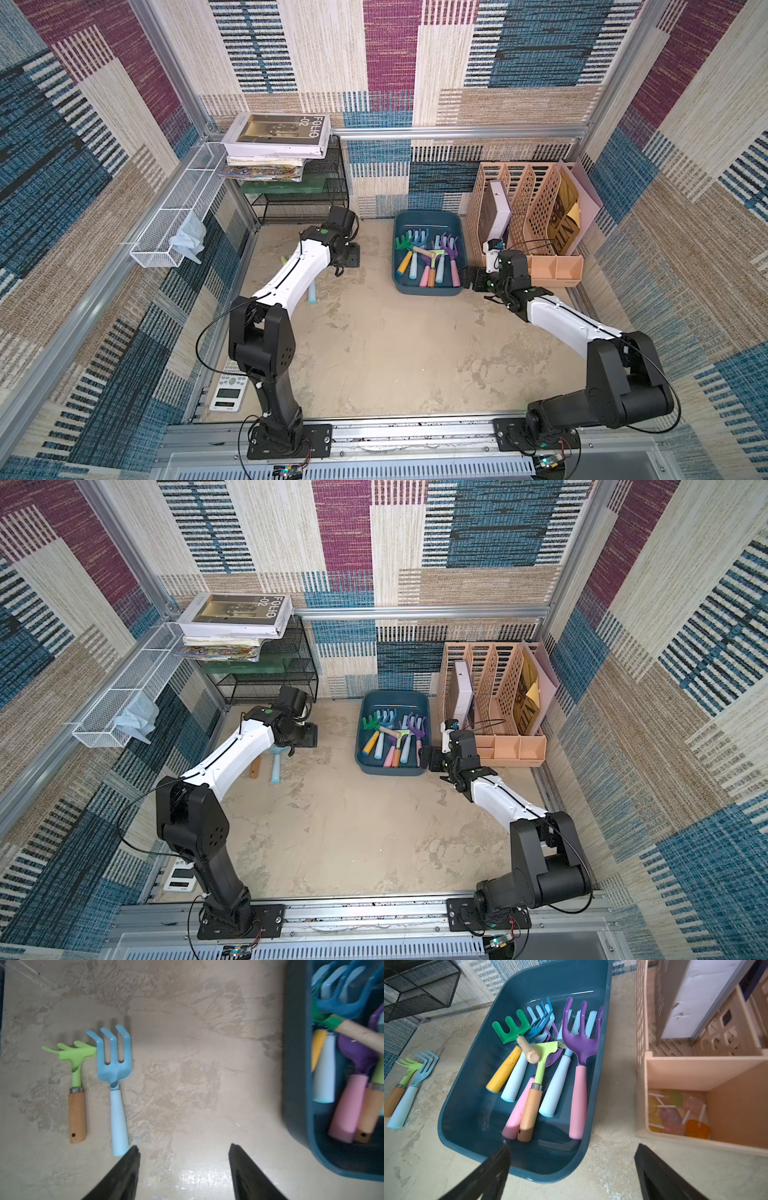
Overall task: Take the hand rake out of the storage box
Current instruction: Place the rake at the center of the board, then pick up the rake from the storage box.
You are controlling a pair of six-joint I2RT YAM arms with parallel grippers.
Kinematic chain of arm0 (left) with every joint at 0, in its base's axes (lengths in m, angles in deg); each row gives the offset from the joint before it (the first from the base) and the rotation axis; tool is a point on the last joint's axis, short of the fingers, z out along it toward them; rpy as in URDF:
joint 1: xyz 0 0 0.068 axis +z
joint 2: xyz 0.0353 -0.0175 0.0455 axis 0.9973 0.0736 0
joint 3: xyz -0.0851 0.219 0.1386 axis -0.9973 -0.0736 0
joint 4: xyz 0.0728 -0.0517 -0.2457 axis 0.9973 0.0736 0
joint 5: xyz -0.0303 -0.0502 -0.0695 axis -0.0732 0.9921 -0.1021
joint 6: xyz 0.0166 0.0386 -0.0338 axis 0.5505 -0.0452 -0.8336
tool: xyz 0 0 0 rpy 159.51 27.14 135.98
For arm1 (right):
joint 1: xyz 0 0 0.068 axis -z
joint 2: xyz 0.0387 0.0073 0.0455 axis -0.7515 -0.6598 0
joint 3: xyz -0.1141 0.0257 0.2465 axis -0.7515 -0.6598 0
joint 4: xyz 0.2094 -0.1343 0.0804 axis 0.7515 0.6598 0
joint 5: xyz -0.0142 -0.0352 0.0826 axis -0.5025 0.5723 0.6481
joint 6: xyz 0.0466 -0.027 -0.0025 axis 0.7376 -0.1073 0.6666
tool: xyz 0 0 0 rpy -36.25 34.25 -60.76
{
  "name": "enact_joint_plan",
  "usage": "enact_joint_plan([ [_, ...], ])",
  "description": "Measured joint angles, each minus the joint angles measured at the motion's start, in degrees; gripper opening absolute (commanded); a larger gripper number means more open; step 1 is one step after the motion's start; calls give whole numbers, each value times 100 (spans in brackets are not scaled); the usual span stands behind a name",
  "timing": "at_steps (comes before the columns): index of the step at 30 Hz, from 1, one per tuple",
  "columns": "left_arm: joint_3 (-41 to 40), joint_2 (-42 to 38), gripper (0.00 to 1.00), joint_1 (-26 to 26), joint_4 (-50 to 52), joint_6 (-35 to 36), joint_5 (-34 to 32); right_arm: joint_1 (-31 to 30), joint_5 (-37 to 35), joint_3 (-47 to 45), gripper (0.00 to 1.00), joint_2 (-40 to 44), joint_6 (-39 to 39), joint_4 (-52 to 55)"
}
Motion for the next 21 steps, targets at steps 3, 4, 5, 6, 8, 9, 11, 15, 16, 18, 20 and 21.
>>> enact_joint_plan([
  [3,442,365,69,-350,-199,-87,444,-2,7,0,96,0,-22,0],
  [4,535,483,71,-463,-282,-96,669,-7,39,0,96,0,-61,-2],
  [5,544,522,72,-514,-334,-103,815,-28,66,-9,96,0,-107,-24],
  [6,492,509,79,-520,-378,-127,940,-63,85,-13,99,0,-162,-42],
  [8,140,258,89,-459,-538,-140,970,-175,260,31,98,-76,-323,-85],
  [9,-83,50,96,-413,-590,-140,981,-269,358,129,97,-195,-442,-114],
  [11,-708,-511,99,-321,-822,-98,1014,-520,455,385,97,-455,-662,-70],
  [15,-2168,-1954,99,188,-1222,17,1043,-1228,422,1340,96,-1185,-1239,293],
  [16,-2566,-2302,99,391,-1353,17,994,-1364,367,1655,94,-1414,-1386,400],
  [18,-3195,-2809,99,660,-1543,50,922,-1515,256,2350,93,-1902,-1648,737],
  [20,-3735,-3241,99,824,-1650,74,920,-1574,39,3108,88,-2461,-1893,1038],
  [21,-3969,-3436,99,898,-1694,81,903,-1596,-107,3563,86,-2800,-2011,1261],
])
